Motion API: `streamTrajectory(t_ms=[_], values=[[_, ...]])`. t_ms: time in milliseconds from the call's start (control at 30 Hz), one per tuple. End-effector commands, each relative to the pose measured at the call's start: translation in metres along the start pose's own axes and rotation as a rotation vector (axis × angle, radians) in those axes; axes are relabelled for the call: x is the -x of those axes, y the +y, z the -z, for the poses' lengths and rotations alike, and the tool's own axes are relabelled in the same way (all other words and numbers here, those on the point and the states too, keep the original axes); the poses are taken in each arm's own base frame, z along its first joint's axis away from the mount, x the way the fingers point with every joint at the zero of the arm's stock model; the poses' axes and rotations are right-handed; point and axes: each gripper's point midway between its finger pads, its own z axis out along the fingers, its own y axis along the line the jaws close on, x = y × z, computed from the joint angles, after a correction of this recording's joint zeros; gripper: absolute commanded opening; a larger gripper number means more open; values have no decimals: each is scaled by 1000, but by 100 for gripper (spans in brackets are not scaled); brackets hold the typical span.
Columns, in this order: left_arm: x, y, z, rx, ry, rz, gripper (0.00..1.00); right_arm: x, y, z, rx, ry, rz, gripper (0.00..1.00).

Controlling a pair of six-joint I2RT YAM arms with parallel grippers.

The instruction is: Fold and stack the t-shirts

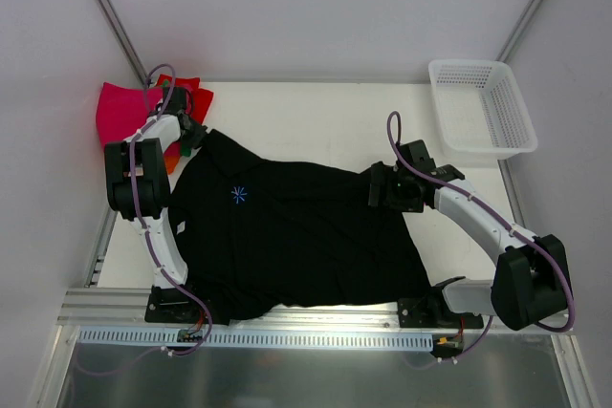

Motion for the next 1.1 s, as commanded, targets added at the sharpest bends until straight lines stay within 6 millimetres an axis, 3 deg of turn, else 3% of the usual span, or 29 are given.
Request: streamTrajectory(t_ms=[0, 233, 433, 600, 800, 1067], values=[[2, -17, 1, -50, 0, -34, 13, 3, 3, 0, 20, -2, 1, 100], [-3, -20, -1, -65, 21, -43, 0, 4, 0, -2, 3, -5, -7, 99], [-12, -37, 17, -121, 17, -89, 0, 34, -10, -4, -101, -76, -69, 99], [2, -72, 64, -224, -73, -168, 0, 51, 4, -11, -73, -71, -95, 99], [31, -124, 122, -388, -164, -206, 0, 68, 4, -16, -104, -91, -99, 100], [55, -146, 177, -484, -256, -209, 0, 94, -7, -11, -188, -159, -91, 99]])
